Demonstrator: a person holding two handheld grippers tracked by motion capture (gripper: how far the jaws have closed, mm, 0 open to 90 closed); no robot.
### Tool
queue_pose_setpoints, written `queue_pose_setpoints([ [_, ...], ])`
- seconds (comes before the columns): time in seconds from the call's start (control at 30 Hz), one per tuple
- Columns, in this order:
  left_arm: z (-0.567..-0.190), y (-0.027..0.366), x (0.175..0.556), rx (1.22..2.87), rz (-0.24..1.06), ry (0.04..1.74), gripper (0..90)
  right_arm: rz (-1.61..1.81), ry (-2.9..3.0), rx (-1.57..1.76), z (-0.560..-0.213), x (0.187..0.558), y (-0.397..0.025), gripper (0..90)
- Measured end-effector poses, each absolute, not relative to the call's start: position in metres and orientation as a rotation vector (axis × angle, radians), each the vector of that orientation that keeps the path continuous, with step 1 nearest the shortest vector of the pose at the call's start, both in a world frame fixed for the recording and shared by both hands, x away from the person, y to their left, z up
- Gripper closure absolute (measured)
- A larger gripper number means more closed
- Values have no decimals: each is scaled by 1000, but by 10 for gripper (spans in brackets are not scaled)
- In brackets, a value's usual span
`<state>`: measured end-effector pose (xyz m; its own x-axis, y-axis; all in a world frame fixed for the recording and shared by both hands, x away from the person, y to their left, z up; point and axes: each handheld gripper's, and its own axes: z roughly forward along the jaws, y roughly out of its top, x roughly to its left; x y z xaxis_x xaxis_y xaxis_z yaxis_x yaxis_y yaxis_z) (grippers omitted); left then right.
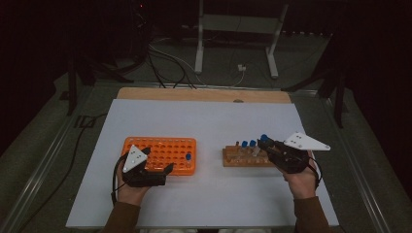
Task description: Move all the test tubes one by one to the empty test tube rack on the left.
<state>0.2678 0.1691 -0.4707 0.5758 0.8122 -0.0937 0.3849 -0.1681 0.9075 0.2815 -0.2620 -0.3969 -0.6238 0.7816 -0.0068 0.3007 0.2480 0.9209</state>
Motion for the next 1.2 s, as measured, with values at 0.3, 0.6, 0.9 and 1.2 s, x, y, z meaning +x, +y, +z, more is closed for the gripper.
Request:
queue_pose_setpoints([
  [0.3,-470,169,267,1769,519,985,5,1381,2097,953,-400,282,-245,770],
  [0.6,-469,168,267,1769,519,981,5,1422,2124,931,-403,280,-230,770],
  [0.9,-464,165,266,1767,515,965,6,1461,2150,906,-404,281,-214,770],
  [1.2,-458,159,265,1762,497,926,11,1489,2186,870,-403,280,-196,769],
])
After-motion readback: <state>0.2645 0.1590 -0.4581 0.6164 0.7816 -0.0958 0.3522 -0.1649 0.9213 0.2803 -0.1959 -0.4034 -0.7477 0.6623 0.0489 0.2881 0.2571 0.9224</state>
